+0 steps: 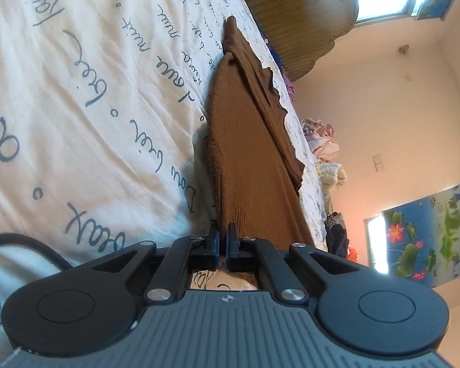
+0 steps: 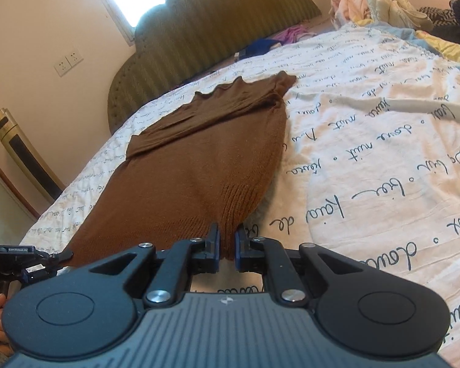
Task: Fold small clothes
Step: 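Lift the hem with both grippers and fold it over toward the collar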
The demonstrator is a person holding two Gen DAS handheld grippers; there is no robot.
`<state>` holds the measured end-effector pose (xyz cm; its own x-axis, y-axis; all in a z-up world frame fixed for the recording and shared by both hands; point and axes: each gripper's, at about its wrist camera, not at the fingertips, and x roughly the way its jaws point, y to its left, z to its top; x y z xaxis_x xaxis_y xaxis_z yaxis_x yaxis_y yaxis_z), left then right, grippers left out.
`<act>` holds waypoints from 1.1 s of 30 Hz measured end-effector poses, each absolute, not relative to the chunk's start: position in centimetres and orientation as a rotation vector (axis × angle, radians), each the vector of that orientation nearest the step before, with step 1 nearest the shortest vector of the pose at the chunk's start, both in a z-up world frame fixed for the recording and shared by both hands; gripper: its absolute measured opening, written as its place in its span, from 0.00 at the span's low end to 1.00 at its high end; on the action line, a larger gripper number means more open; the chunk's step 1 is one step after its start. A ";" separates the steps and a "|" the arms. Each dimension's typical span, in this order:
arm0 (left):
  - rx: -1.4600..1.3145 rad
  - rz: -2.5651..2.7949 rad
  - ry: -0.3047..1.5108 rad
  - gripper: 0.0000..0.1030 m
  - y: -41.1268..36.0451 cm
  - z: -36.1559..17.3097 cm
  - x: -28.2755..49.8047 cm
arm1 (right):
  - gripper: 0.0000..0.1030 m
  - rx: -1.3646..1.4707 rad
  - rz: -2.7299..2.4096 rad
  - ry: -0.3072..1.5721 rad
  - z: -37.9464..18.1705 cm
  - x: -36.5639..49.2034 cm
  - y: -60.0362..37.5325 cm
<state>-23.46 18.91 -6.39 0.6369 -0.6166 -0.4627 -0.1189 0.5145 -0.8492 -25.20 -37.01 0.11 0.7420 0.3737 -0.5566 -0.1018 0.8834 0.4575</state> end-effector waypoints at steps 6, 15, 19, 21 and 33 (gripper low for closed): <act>-1.078 -0.376 0.895 0.02 18.6 -8.4 -22.0 | 0.16 0.519 0.264 0.810 -3.1 -22.7 -37.6; -1.172 -0.472 0.849 0.84 17.5 -7.3 -19.9 | 0.66 0.646 0.304 0.786 -4.1 -21.3 -38.1; -1.071 -0.379 0.932 0.30 16.6 -7.4 -19.3 | 0.63 0.570 0.327 0.783 -3.9 -20.9 -36.5; -1.066 -0.334 0.986 0.07 16.6 -8.8 -19.2 | 0.22 0.543 0.322 0.804 -4.1 -20.8 -36.2; -0.994 -0.375 0.881 0.05 16.7 -4.8 -18.5 | 0.08 0.443 0.345 0.632 1.6 -19.7 -36.8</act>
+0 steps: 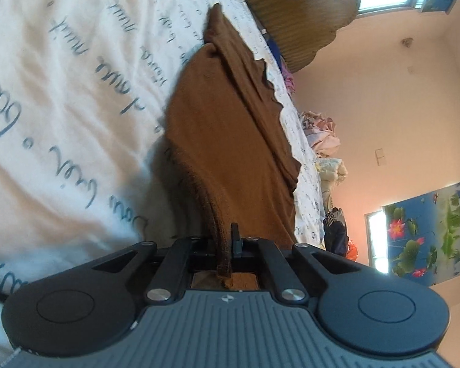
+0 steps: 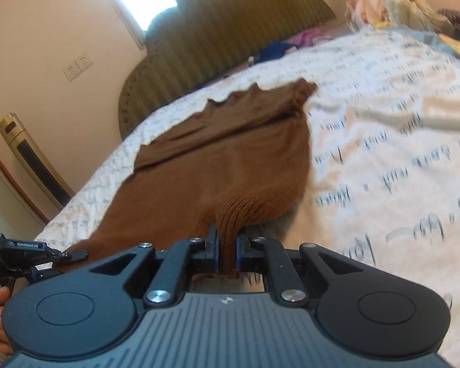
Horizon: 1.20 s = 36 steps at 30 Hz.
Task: Fold small clothes
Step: 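Lift the hem with both grippers and fold it over toward the collar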
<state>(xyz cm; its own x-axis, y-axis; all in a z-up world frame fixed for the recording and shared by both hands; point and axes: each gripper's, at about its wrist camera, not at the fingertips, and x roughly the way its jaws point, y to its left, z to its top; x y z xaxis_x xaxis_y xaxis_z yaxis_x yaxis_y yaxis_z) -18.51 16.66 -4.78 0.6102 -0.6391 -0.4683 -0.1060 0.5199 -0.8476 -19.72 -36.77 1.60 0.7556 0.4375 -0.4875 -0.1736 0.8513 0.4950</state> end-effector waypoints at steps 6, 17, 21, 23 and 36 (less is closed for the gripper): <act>-1.036 -0.457 0.817 0.05 16.8 -0.9 -12.4 | 0.08 0.530 0.416 0.597 4.4 -12.9 -38.5; -1.037 -0.439 0.818 0.05 15.8 0.4 6.1 | 0.09 0.749 0.415 0.693 2.8 7.9 -41.5; -1.005 -0.396 0.855 0.05 15.0 -0.3 12.7 | 0.09 0.786 0.385 0.766 1.1 15.0 -41.6; -1.016 -0.383 0.865 0.05 14.8 -0.8 15.4 | 0.09 0.805 0.371 0.792 0.3 17.8 -41.8; -0.999 -0.259 0.908 0.06 13.7 -4.6 25.5 | 0.12 0.585 0.285 0.852 -2.9 27.3 -40.0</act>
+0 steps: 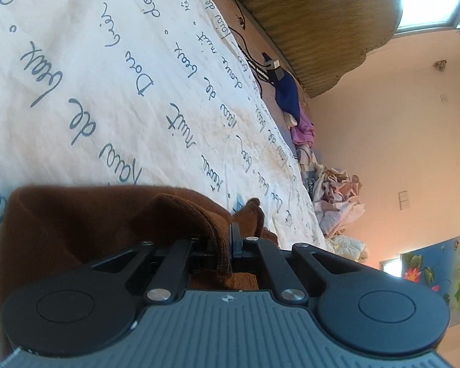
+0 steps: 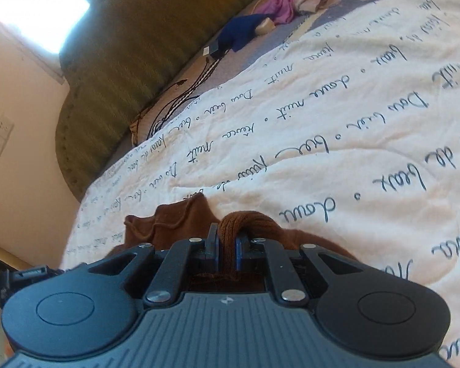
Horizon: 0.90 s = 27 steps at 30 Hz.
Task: Fold small clothes
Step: 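Open both grippers and lift them off the folded sweater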
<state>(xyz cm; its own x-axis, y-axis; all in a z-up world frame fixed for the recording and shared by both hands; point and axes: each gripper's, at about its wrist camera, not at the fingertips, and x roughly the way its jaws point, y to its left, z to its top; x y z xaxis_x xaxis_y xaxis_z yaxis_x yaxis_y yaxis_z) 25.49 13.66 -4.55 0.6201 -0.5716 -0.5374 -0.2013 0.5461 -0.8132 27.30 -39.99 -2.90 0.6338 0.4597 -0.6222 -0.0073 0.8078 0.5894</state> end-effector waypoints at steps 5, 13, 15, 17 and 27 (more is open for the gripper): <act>-1.062 -0.199 0.910 0.47 14.5 -6.1 26.5 | 0.19 0.602 0.294 0.908 -3.9 28.4 -40.2; -0.670 -0.291 0.735 0.95 11.9 2.5 20.0 | 0.99 0.518 0.338 0.692 1.8 23.3 -42.1; -0.633 -0.359 0.761 0.96 9.9 2.7 18.7 | 0.92 0.440 0.376 0.704 2.3 22.9 -40.4; -0.595 -0.382 0.805 0.95 7.5 1.8 18.3 | 0.76 0.332 0.407 0.752 1.9 23.1 -37.6; -0.325 -0.157 0.872 0.74 5.7 -3.0 20.5 | 0.70 0.087 0.290 0.857 -1.2 24.9 -34.7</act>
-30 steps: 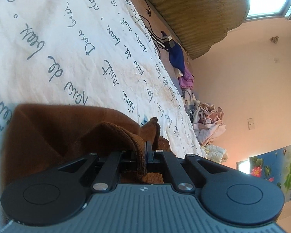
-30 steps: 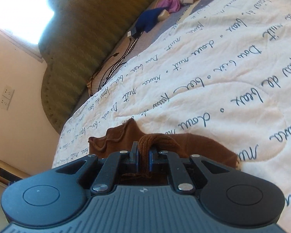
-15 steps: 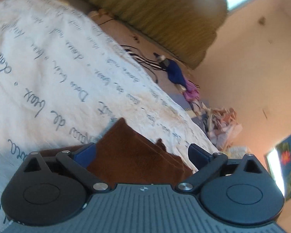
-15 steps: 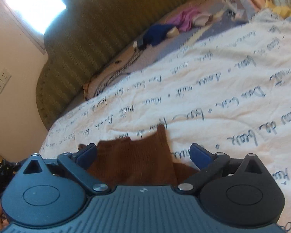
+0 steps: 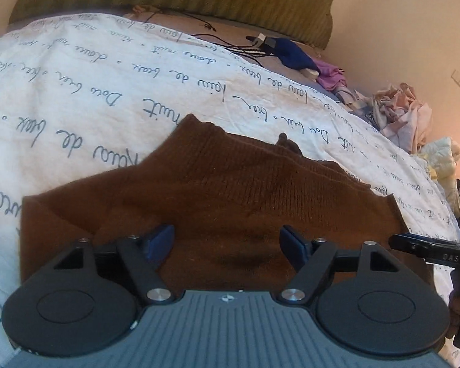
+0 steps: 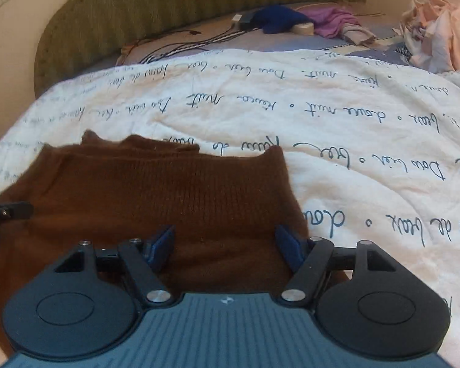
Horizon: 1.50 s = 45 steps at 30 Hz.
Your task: Fold small clothes
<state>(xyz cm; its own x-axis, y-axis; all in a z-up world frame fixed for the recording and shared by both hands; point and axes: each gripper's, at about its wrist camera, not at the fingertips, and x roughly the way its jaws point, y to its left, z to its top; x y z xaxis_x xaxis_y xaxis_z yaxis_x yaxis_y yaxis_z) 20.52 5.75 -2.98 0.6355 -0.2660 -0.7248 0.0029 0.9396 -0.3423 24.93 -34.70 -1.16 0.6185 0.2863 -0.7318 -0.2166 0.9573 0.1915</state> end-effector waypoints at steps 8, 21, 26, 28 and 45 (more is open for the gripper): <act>-0.298 -0.290 0.774 1.00 4.9 1.0 11.2 | 0.71 0.058 0.456 0.800 1.3 12.5 -34.7; -0.289 -0.148 0.810 1.00 9.1 0.2 8.2 | 0.81 0.314 0.337 0.872 -0.4 9.3 -42.2; -0.427 -0.135 0.884 1.00 13.4 -0.8 6.4 | 0.82 0.572 0.380 0.896 -2.7 9.8 -44.7; -0.538 -0.137 0.901 1.00 15.8 -2.0 6.0 | 0.82 0.675 0.427 0.885 -3.8 10.5 -45.2; -1.106 -0.408 0.989 1.00 19.9 -6.6 12.4 | 0.98 0.921 0.513 0.883 -6.4 13.9 -42.7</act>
